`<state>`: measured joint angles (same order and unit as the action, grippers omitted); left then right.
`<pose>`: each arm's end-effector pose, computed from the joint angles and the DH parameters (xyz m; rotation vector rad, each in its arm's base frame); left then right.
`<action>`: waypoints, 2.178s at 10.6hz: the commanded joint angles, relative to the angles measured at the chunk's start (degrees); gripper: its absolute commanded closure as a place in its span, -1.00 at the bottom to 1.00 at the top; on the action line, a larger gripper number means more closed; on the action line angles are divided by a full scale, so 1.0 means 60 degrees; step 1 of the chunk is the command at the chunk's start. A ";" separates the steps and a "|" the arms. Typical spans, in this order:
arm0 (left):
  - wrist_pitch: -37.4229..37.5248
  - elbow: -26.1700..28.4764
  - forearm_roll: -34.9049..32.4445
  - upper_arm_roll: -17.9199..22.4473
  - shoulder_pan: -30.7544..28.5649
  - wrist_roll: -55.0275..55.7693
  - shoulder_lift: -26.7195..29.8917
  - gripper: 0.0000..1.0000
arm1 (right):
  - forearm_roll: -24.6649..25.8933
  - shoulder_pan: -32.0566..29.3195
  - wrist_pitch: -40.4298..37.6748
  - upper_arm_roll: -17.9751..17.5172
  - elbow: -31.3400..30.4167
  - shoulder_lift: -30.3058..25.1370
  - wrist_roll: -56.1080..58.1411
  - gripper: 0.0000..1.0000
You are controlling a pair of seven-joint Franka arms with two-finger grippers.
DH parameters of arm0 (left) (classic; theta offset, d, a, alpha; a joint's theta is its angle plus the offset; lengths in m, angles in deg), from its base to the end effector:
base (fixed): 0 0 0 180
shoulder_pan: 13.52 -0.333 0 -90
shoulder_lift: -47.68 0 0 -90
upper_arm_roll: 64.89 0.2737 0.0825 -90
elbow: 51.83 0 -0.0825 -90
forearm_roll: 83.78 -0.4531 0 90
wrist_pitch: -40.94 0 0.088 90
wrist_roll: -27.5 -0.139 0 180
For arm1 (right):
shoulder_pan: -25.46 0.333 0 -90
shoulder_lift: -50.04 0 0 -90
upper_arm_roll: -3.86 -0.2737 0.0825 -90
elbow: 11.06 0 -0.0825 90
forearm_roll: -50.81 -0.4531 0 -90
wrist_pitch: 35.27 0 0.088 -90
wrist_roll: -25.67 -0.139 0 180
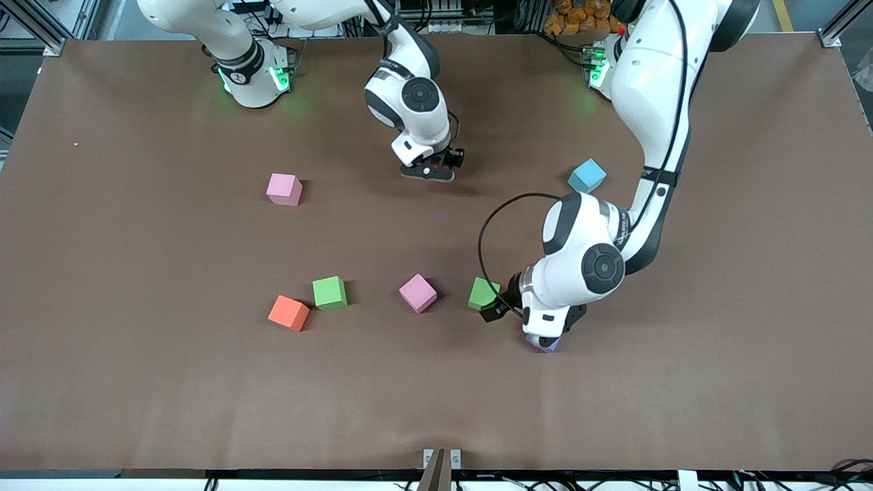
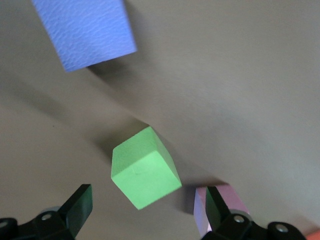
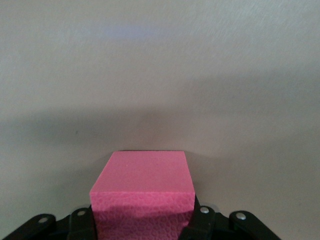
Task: Arrange blocks into number 1
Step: 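Lift the red cube with the right gripper while the left gripper grasps the green cube, then set the red cube at table center with the right gripper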
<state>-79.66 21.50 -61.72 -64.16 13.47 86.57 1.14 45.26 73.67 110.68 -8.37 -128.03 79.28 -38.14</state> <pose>0.6879 -0.3726 0.1739 2.6722 1.0737 -0.3042 0.2942 0.5422 0.0689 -3.0472 0.2533 0.2117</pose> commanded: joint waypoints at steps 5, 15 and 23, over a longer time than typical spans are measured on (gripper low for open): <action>-0.0466 -0.0180 -0.0088 0.0068 0.0204 0.3192 -0.0535 -1.00 | -0.0012 0.0840 0.0110 -0.0174 -0.0632 -0.0273 -0.0614 1.00; -0.0877 -0.0166 -0.0235 0.0068 0.0556 0.3529 -0.0929 -1.00 | 0.0061 0.0988 0.0066 -0.0159 -0.0794 -0.0668 -0.0805 -1.00; -0.0353 0.0024 -0.2136 -0.0005 0.0848 0.1574 -0.0508 1.00 | 0.0105 -0.0723 -0.1249 -0.0174 -0.0793 -0.2921 -0.0589 -1.00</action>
<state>-84.30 20.64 -71.71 -64.60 17.26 100.66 -4.54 45.44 72.20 105.54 -8.96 -130.81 66.05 -43.22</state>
